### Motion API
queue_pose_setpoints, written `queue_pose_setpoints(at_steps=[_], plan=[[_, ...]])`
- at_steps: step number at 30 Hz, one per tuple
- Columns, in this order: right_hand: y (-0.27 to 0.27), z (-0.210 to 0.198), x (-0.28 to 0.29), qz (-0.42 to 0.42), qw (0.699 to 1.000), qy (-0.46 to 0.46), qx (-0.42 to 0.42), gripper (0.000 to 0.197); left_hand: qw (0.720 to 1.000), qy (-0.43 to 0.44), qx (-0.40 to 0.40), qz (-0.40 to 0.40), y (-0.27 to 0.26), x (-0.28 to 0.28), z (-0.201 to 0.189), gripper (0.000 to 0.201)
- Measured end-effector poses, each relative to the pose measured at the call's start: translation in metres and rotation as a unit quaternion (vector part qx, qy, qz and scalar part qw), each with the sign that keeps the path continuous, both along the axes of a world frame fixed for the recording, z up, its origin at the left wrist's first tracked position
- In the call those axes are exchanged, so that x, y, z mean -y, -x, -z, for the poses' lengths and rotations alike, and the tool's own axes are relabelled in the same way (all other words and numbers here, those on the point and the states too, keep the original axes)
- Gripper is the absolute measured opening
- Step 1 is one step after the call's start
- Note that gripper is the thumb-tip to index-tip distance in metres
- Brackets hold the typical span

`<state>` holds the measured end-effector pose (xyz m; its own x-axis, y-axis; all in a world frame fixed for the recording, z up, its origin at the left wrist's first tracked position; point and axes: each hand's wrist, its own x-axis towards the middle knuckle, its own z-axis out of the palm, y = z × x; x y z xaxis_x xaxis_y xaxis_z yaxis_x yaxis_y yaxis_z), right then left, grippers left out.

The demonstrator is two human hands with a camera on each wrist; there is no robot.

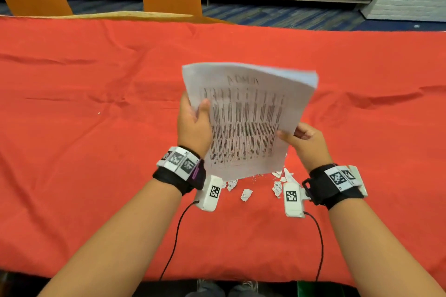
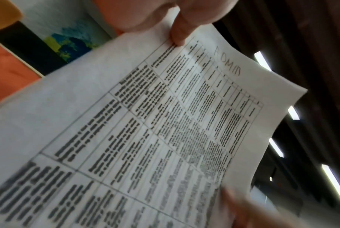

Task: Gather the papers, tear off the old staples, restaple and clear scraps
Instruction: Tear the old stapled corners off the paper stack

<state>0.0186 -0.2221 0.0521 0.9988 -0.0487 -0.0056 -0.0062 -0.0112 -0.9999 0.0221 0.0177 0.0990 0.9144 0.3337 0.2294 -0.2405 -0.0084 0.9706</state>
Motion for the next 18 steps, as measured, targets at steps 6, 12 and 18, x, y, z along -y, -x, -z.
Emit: queue_pose_setpoints(at_steps=[6, 12, 18], plan=[[0.019, 0.031, 0.013, 0.055, 0.984, -0.114, -0.123, 0.032, 0.992, 0.103, 0.016, -0.068, -0.015, -0.014, -0.013, 0.026], [0.032, 0.042, -0.007, 0.021, 0.927, -0.344, -0.148, 0.039, 0.97, 0.223, -0.057, -0.076, -0.011, -0.007, 0.018, 0.026], [0.031, 0.038, 0.007, 0.025, 0.948, -0.281, -0.151, 0.046, 0.945, 0.297, -0.129, -0.05, 0.011, -0.008, 0.047, 0.028]])
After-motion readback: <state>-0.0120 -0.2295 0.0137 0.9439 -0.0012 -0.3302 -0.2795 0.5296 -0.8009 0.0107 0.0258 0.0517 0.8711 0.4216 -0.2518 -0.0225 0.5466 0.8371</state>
